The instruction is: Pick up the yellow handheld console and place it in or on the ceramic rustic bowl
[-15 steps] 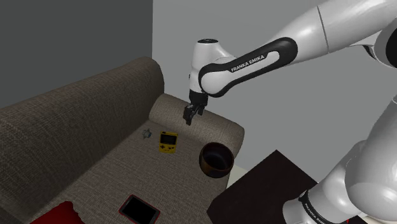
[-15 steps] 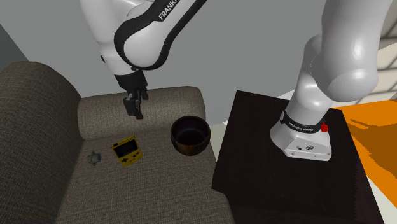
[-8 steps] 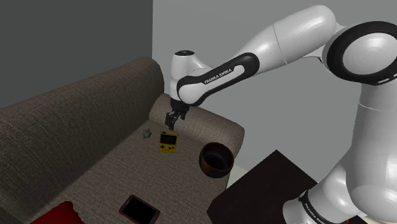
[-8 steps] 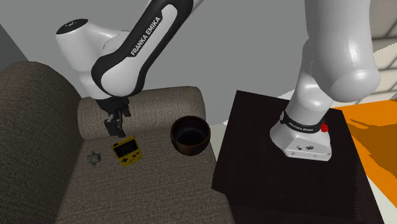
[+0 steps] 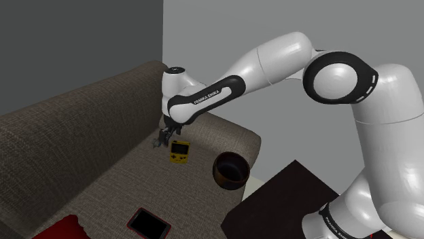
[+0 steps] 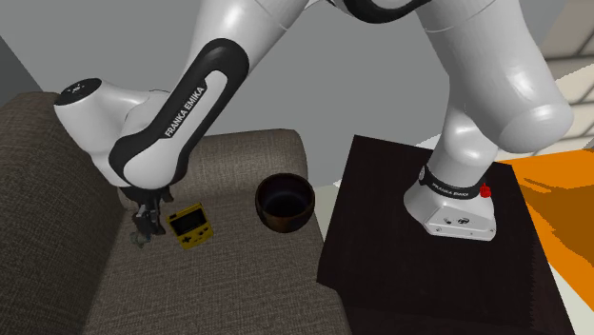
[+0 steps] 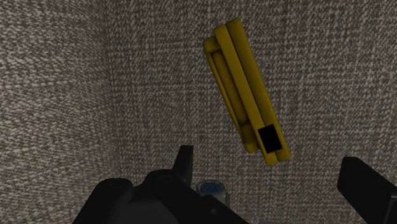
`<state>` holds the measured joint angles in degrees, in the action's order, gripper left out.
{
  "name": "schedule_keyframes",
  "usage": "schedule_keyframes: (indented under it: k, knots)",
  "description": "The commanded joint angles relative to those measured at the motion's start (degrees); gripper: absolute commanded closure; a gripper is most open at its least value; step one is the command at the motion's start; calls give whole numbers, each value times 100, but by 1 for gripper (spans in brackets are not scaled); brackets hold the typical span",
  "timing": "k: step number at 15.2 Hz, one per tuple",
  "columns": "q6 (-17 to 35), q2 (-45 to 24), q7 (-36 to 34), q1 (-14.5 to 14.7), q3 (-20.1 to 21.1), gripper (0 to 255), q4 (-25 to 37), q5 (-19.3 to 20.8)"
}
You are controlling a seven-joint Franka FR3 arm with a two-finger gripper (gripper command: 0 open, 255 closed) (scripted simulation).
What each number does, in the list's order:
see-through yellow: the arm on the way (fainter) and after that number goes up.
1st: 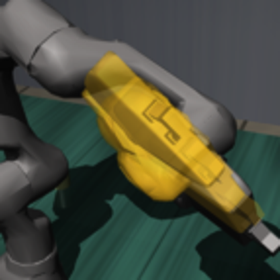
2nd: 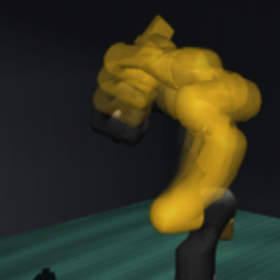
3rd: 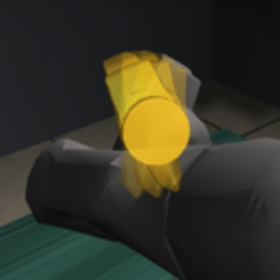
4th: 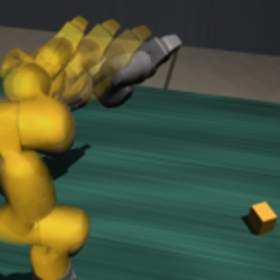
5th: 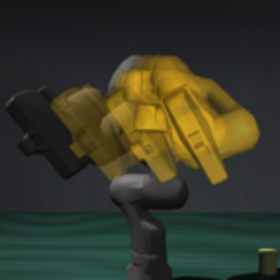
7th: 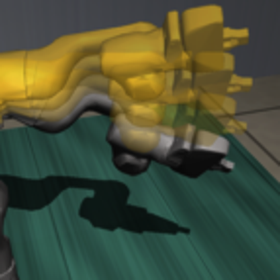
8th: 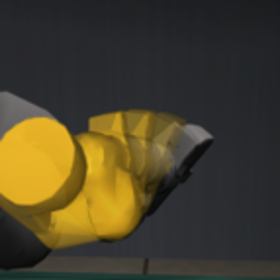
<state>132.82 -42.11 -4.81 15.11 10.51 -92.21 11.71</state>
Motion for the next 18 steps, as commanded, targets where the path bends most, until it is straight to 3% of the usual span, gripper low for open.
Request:
schedule_keyframes:
  k: [1,14,15,18]
  knots:
    - [66,-145,-12,27,-17,0,82,23]
    - [266,-399,-36,52,-61,0,136,68]
    - [266,-399,-36,52,-61,255,136,68]
    - [266,-399,-36,52,-61,255,136,68]
